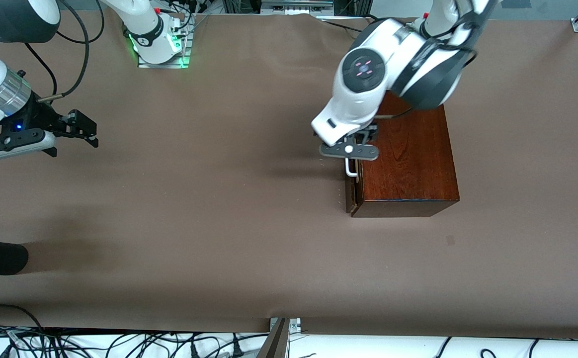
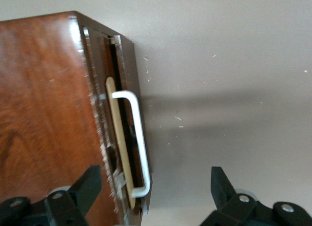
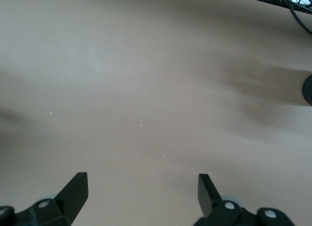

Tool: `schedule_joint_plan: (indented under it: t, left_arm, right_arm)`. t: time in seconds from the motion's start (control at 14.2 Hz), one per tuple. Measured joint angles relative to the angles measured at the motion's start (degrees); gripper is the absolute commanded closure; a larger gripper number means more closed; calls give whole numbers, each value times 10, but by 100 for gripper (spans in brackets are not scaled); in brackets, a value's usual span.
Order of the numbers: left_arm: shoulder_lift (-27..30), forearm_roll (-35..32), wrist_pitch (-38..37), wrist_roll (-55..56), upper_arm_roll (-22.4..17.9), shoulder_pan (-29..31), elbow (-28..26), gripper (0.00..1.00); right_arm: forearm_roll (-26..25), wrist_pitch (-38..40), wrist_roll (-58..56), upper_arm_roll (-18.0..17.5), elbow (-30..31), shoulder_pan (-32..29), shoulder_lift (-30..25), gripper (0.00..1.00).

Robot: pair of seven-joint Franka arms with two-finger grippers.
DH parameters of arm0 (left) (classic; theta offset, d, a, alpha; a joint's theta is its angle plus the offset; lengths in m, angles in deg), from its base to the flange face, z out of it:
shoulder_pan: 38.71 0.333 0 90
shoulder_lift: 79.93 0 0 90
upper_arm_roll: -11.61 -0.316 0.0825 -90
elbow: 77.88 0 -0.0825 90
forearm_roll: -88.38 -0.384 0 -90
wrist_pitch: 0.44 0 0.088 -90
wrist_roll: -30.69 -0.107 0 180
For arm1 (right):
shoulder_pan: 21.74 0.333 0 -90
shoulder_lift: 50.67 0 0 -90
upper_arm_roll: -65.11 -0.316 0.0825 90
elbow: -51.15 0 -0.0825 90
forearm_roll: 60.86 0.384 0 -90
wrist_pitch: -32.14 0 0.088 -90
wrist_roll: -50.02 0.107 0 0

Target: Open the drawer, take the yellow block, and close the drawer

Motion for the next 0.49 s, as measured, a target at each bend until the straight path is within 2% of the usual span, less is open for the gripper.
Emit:
schedule_joint_plan:
  t: [0.21, 0.49]
  left_arm:
    - [-24, -54, 4, 6, 0, -17, -11, 0]
    - [-29, -89, 46, 40, 0, -41, -70, 0]
  right_arm:
    - [0, 0, 0, 0, 0, 0, 0, 0]
    - [0, 2, 0, -4, 0, 1, 1, 0]
